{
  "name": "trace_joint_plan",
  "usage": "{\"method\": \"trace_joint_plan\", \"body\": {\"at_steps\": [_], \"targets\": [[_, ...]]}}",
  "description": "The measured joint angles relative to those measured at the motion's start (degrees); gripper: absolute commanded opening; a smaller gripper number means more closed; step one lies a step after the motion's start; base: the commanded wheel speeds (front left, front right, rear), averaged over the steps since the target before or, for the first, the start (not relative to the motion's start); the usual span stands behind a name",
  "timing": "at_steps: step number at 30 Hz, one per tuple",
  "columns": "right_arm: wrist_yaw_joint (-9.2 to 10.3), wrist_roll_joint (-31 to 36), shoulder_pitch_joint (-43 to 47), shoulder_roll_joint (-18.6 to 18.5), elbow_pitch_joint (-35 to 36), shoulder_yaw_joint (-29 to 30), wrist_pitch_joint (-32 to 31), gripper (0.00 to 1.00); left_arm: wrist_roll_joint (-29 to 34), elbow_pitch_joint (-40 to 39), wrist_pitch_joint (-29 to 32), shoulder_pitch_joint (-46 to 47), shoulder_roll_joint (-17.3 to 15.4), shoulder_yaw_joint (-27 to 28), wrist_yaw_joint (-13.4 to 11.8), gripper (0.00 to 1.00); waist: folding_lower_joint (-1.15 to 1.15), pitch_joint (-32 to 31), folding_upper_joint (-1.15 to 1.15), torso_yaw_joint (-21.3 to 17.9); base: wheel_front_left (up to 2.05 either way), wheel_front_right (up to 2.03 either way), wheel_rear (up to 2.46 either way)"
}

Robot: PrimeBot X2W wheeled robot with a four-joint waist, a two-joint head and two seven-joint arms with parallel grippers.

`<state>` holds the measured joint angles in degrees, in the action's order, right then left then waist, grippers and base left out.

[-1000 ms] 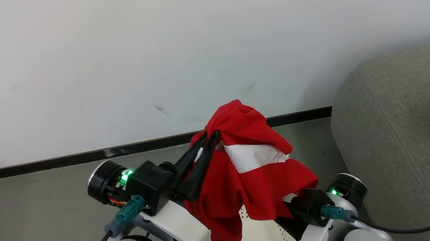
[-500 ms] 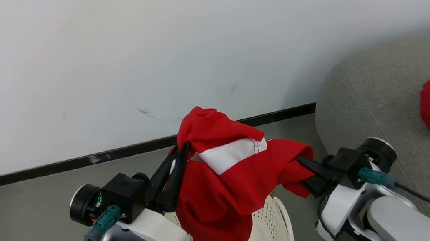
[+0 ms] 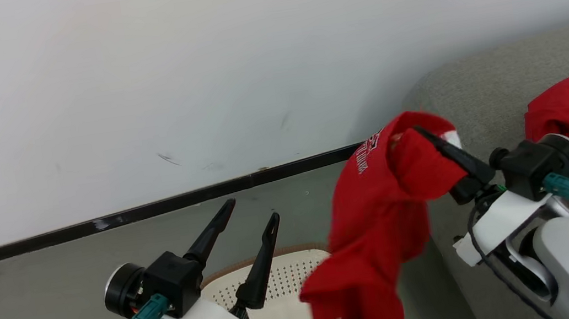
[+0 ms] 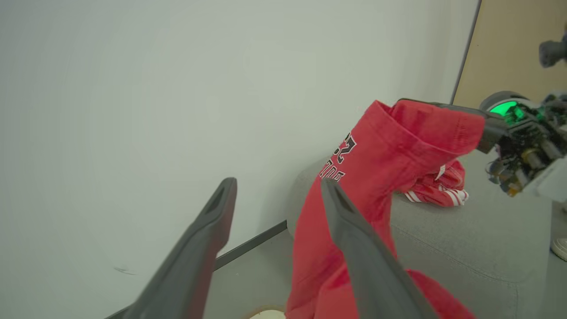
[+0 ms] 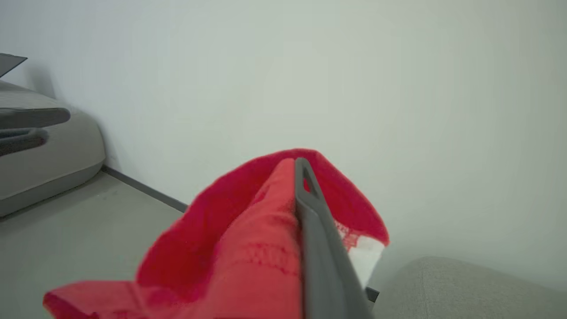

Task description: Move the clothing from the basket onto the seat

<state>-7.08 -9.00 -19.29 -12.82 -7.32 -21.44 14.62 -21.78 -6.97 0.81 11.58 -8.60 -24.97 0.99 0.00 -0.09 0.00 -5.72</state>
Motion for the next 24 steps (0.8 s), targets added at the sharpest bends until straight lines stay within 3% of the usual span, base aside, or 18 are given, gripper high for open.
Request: {"method": "trace_joint_plan", "body": {"at_steps": [12, 24], "targets": [[0.0, 1.92, 3.84, -2.72, 4.3, 11.56, 0.01, 0.0, 0.12, 0.15, -2.44, -2.06, -0.13, -3.27, 2.03, 1.0, 0.0, -0.27, 0.0, -2.67, 0.0, 0.0, 0.0], [0.0, 3.25, 8.81, -2.77, 7.78, 17.24, 0.0, 0.0, 0.29, 0.24, -3.42, -2.89, 0.14, -6.73, 3.21, 1.0, 0.0, -0.73, 0.0, -5.76, 0.0, 0.0, 0.0]]}}
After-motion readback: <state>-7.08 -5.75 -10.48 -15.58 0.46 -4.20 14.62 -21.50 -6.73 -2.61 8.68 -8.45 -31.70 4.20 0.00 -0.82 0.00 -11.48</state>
